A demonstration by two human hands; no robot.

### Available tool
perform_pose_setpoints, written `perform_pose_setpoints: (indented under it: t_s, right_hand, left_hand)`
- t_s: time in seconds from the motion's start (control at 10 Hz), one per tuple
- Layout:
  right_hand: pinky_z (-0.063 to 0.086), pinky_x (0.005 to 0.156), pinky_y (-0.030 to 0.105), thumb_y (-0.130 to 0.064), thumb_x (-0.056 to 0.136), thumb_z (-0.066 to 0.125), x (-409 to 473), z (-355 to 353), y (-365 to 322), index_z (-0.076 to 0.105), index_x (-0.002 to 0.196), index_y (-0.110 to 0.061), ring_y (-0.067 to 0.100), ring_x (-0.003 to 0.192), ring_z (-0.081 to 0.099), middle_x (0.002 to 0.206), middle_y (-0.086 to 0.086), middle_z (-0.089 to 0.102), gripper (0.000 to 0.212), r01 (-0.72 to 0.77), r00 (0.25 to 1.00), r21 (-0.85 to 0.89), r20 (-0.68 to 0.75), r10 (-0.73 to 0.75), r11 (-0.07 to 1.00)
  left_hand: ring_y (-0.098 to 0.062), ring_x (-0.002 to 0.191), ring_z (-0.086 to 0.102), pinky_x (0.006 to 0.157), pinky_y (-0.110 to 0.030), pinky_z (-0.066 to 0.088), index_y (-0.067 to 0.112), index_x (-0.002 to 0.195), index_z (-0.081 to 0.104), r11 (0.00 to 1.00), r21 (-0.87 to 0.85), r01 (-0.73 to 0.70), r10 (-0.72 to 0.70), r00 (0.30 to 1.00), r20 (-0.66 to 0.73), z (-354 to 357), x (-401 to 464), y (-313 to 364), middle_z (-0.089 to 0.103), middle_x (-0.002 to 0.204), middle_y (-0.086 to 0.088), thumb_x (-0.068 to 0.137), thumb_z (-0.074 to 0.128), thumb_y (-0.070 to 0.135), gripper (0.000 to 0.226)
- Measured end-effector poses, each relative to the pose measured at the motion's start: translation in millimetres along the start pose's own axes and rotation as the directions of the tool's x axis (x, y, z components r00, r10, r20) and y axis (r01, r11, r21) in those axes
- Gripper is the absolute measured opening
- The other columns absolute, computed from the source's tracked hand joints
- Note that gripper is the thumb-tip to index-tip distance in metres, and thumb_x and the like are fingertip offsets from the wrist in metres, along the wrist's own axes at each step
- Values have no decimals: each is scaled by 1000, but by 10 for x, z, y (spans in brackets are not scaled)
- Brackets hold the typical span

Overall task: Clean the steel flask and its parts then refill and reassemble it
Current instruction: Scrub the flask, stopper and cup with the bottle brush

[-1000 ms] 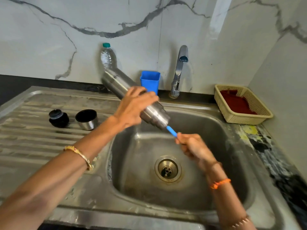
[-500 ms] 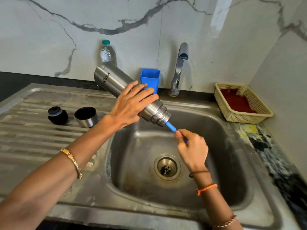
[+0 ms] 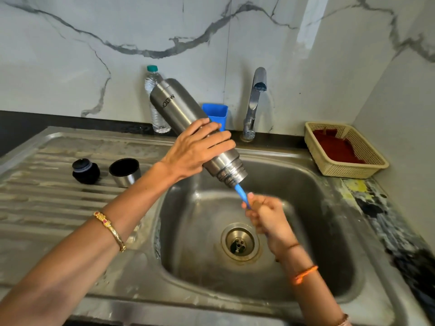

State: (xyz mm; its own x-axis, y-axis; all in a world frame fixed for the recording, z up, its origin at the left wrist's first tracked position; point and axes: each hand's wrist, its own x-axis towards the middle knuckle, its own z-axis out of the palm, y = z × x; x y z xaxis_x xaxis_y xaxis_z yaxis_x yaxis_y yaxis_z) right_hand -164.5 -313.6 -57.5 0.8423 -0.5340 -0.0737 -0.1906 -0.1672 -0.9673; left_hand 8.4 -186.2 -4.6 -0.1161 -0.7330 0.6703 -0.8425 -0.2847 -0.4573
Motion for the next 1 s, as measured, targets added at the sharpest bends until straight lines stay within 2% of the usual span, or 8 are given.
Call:
perform_pose_setpoints:
  t_s: [0.2, 0.3, 0.4, 0.5, 0.7, 0.8, 0.9, 1.0]
  right_hand:
    - [13, 35, 13, -20, 94, 49, -27, -27, -188, 56, 59, -8, 1, 36, 20, 40, -10, 33, 37, 52, 991, 253, 104, -80, 966]
    - [17, 35, 11, -14, 90, 57, -42, -1, -215, 56, 56, -5, 0, 35, 22, 39, -10, 35, 35, 133, 990, 278, 9, -142, 951]
    - [20, 37, 10, -10, 88, 58, -97, 0, -126, 56, 54, -2, 1, 37, 23, 43, -5, 35, 36, 183, 983, 286, -41, -178, 941]
    - [22, 42, 16, -12, 88, 61, -101, 50, -42, 47, 51, 8, 4, 43, 22, 48, 2, 30, 44, 286, 957, 204, -121, -265, 936]
    - [21, 45, 24, -34, 86, 63, -84, 166, 60, 41, 48, -13, 8, 46, 25, 45, -7, 27, 49, 236, 939, -200, -204, -276, 951]
    - [14, 32, 13, -36, 86, 54, -97, 57, -112, 50, 55, -12, 1, 32, 18, 41, -9, 25, 39, -312, 933, 380, 295, 205, 871]
    - [20, 36, 17, -41, 82, 58, -26, -27, -117, 60, 68, -9, 4, 35, 26, 47, -3, 33, 36, -112, 968, 251, 246, 49, 961]
    - [40, 39, 28, -36, 86, 56, 93, 10, -43, 66, 92, -12, 17, 46, 52, 62, 0, 57, 26, 421, 767, -665, -101, -633, 616]
  left_hand:
    - [-26, 122, 39, 108, -41, 20, 22, 120, 49, 990, 142, -5, 26, 988, -151, -121, 28, -187, 50, 121, 1, 70, 65, -3, 58]
    - [-22, 139, 7, 114, -42, 5, 36, 128, 33, 932, 18, 362, -348, 908, -234, -121, 74, -47, 29, 135, -3, 61, 74, 4, 85]
    - [-18, 125, 34, 104, -27, 36, 33, 136, 16, 241, -801, 547, -845, 524, 104, -369, 50, 208, 23, 142, -12, 57, 71, -5, 104]
    - [-15, 84, 59, 71, -34, 49, 24, 112, 47, -666, -741, -84, -733, 257, 629, -491, 92, 247, 59, 96, -4, 65, 64, 7, 53]
    - [-20, 89, 66, 84, -37, 54, 13, 108, 60, -789, -613, 43, -614, -63, 787, -290, 442, 265, 70, 99, -6, 63, 81, 35, 54]
    - [-19, 68, 66, 67, -31, 56, 10, 95, 61, -800, -599, -17, -598, 90, 796, -285, 315, 276, 68, 72, -5, 68, 73, 28, 35]
    - [-19, 67, 65, 70, -32, 56, 10, 91, 61, -761, -645, -68, -649, 102, 754, -298, 347, 223, 67, 70, -5, 68, 71, 26, 30]
    - [-23, 81, 64, 83, -38, 54, 12, 95, 61, -731, -676, -92, -673, -65, 737, -289, 447, 71, 65, 83, -5, 73, 72, 29, 29]
